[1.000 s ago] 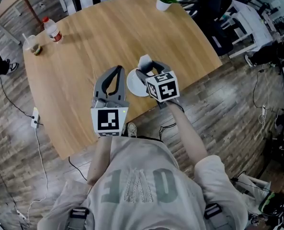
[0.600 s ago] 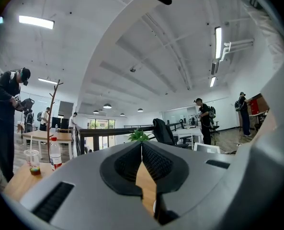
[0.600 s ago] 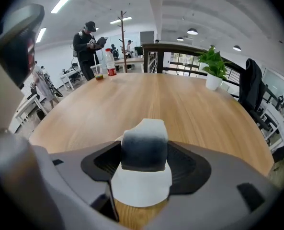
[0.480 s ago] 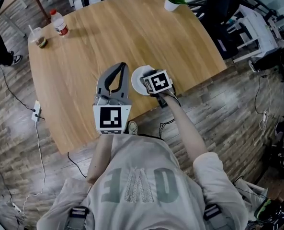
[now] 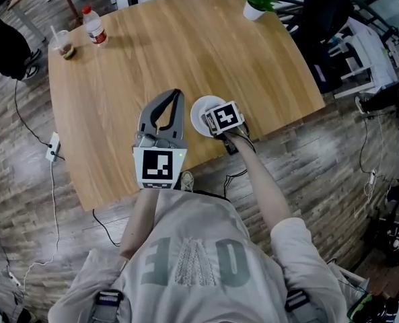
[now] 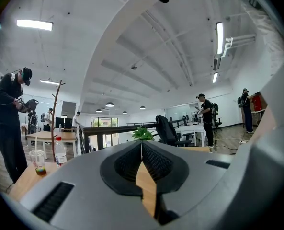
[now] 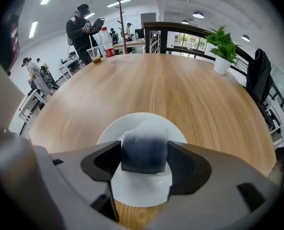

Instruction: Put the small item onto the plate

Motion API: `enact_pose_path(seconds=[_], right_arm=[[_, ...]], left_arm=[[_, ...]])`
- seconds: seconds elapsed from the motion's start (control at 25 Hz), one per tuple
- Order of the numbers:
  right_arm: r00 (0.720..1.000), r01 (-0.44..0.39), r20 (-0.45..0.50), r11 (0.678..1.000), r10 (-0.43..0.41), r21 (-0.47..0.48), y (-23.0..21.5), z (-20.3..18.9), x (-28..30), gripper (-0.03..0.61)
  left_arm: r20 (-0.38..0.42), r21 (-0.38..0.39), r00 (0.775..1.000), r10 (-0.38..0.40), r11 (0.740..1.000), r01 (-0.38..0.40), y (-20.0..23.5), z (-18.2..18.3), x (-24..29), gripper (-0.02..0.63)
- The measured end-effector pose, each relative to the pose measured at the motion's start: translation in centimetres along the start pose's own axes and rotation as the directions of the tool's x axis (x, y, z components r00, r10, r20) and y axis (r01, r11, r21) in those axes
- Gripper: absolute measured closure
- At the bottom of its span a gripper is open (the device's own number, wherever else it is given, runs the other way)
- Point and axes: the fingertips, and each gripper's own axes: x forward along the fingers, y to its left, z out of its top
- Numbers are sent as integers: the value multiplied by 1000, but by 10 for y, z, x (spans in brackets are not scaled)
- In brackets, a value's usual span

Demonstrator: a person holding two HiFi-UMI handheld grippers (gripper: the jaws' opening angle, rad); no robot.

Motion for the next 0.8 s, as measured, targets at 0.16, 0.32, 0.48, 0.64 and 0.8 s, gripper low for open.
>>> enact_pose_path(seconds=[0.16,0.32,0.48,0.64,0.8], right_arm=[[1000,-8,-9,1000,7,-6,4,-2,5,267],[1000,-17,-8,1000,17,-7,5,1,8,267],[999,-34,-15,999,34,13,5,-2,10,265],[999,-45,2,999,45,-2,4,-2,8,262],[997,-62,54,998,63,-18,8,14,-2,261]], left_arm=[[2,1,1000,-2,1000,2,2,0,4,604],[10,10,1000,-6,1000,5,3,3,8,604],[13,11,1000,-7,1000,7,0,3,9,604],[13,16,1000,-11,1000,11,0,5,13,604],[15,3,1000,-14,1000,14,3,9,16,604]])
